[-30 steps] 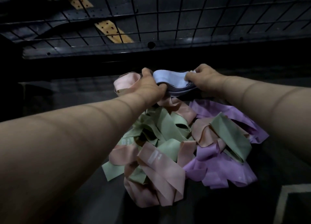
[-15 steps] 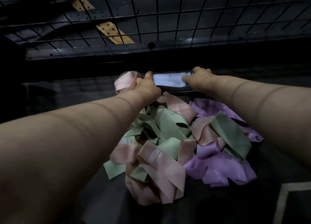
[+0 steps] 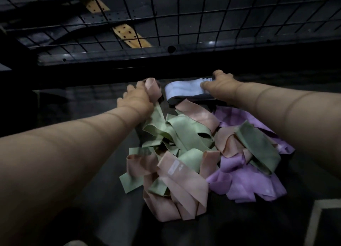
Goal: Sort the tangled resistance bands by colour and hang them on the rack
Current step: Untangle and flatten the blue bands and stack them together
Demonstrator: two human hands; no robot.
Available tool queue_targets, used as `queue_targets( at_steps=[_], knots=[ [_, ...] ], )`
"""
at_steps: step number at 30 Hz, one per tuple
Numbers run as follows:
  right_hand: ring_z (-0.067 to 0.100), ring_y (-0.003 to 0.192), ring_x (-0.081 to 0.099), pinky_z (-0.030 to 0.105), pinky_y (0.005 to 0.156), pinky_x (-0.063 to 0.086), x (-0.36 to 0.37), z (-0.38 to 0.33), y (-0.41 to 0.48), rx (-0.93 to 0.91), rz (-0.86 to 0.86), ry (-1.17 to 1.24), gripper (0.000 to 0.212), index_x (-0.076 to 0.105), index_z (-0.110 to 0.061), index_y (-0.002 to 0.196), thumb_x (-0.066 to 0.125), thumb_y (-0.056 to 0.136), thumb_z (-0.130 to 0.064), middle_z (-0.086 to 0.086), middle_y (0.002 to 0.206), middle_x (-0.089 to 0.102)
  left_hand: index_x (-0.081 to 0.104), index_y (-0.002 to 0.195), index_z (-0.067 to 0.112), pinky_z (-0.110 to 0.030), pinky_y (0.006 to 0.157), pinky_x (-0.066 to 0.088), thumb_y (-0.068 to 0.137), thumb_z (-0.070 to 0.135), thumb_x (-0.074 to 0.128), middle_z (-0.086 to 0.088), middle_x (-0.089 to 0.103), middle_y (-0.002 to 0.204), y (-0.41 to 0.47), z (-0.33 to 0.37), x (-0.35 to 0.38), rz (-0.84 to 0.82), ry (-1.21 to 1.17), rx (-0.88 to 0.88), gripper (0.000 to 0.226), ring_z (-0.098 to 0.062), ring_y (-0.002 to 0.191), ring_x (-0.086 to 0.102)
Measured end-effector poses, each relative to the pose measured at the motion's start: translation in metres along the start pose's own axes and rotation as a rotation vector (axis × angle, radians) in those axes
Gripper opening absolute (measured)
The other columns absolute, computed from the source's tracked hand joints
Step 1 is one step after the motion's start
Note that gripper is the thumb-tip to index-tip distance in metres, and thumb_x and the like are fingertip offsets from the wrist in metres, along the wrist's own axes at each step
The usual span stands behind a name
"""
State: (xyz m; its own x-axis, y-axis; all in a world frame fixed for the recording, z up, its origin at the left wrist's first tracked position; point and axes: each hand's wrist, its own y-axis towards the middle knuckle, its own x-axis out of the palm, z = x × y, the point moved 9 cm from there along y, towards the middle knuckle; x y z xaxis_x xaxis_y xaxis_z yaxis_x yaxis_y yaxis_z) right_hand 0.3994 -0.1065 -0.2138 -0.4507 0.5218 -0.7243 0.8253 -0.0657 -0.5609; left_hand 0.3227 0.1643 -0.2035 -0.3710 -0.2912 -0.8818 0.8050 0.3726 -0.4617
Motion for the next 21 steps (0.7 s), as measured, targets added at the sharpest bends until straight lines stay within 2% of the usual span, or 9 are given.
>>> queue_targets(
  at_steps=[2,4,6,8,11,14,16,19,21],
  knots=[
    [0.043,0.137,0.038,0.041,0.112,0.033,0.001,0.000,-0.003,-0.006,-0.010,-0.018,0.068,0.034,-0.014,0.150,0.054,0.094,-0.049,0.022,0.152,0.029,0.041,0.139,0.020,-0.049,0.103,0.042,0.086,0.023,0.066,-0.015,0.046,0.135,-0.001,-0.006,0.001,-0.003,-0.077,0.046,0.058,-0.038,0.126,0.049],
    [0.043,0.138,0.036,0.043,0.114,0.032,0.001,0.001,-0.007,-0.013,-0.026,-0.033,0.072,0.031,-0.016,0.152,0.054,0.093,-0.051,0.021,0.153,0.026,0.047,0.133,0.015,-0.047,0.099,0.047,0.088,0.023,0.060,-0.017,0.051,0.130,-0.005,-0.012,-0.004,0.028,-0.156,0.051,0.048,-0.039,0.119,0.055],
    [0.043,0.138,0.036,0.045,0.116,0.031,0.000,0.001,-0.010,-0.028,-0.038,-0.055,0.073,0.029,-0.020,0.154,0.054,0.092,-0.051,0.021,0.154,0.025,0.053,0.125,0.014,-0.041,0.095,0.048,0.087,0.030,0.057,-0.016,0.056,0.127,-0.013,-0.020,-0.010,0.033,-0.240,0.003,0.041,-0.038,0.115,0.058],
    [0.044,0.138,0.036,0.044,0.116,0.030,-0.001,0.000,-0.016,-0.049,-0.033,-0.095,0.073,0.026,-0.024,0.156,0.053,0.093,-0.050,0.021,0.154,0.024,0.063,0.107,0.025,-0.038,0.093,0.051,0.077,0.045,0.064,-0.009,0.065,0.118,-0.020,-0.028,-0.014,-0.022,-0.311,-0.058,0.036,-0.033,0.105,0.062],
    [0.043,0.139,0.031,0.045,0.114,0.029,-0.008,-0.006,-0.029,-0.109,0.048,-0.182,0.071,0.030,-0.021,0.153,0.054,0.092,-0.048,0.020,0.153,0.024,0.069,0.087,0.028,-0.034,0.086,0.052,0.057,0.062,0.074,0.005,0.069,0.093,-0.036,-0.023,-0.022,-0.108,-0.278,-0.016,0.046,-0.022,0.089,0.064],
    [0.037,0.139,0.027,0.042,0.114,0.025,-0.013,-0.021,-0.045,-0.264,0.165,-0.260,0.061,0.043,-0.019,0.142,0.061,0.088,-0.041,0.013,0.150,0.027,0.071,0.088,0.028,-0.034,0.081,0.054,0.045,0.070,0.074,0.005,0.071,0.088,-0.052,-0.008,-0.022,-0.215,-0.247,0.089,0.061,-0.020,0.084,0.067],
    [0.035,0.138,0.028,0.041,0.114,0.024,-0.009,-0.027,-0.052,-0.318,0.162,-0.304,0.055,0.048,-0.020,0.137,0.063,0.087,-0.037,0.011,0.148,0.028,0.073,0.087,0.023,-0.033,0.076,0.057,0.038,0.064,0.067,-0.003,0.074,0.092,-0.063,0.001,-0.009,-0.371,-0.202,0.165,0.064,-0.022,0.080,0.068],
    [0.034,0.138,0.029,0.040,0.114,0.024,-0.007,-0.025,-0.051,-0.247,0.149,-0.291,0.053,0.048,-0.021,0.136,0.063,0.088,-0.039,0.012,0.148,0.028,0.054,0.070,0.008,-0.021,0.056,0.040,0.054,0.034,0.050,-0.019,0.060,0.084,-0.084,0.005,0.015,-0.704,0.076,0.179,0.030,-0.024,0.065,0.049],
    [0.034,0.137,0.030,0.040,0.114,0.026,-0.007,-0.025,-0.048,-0.225,0.160,-0.272,0.051,0.049,-0.020,0.135,0.061,0.090,-0.040,0.012,0.147,0.029,0.056,0.077,0.004,-0.027,0.064,0.039,0.081,0.032,0.049,-0.023,0.062,0.090,-0.077,0.003,0.015,-0.774,0.138,0.139,0.029,-0.031,0.073,0.054]
  ],
)
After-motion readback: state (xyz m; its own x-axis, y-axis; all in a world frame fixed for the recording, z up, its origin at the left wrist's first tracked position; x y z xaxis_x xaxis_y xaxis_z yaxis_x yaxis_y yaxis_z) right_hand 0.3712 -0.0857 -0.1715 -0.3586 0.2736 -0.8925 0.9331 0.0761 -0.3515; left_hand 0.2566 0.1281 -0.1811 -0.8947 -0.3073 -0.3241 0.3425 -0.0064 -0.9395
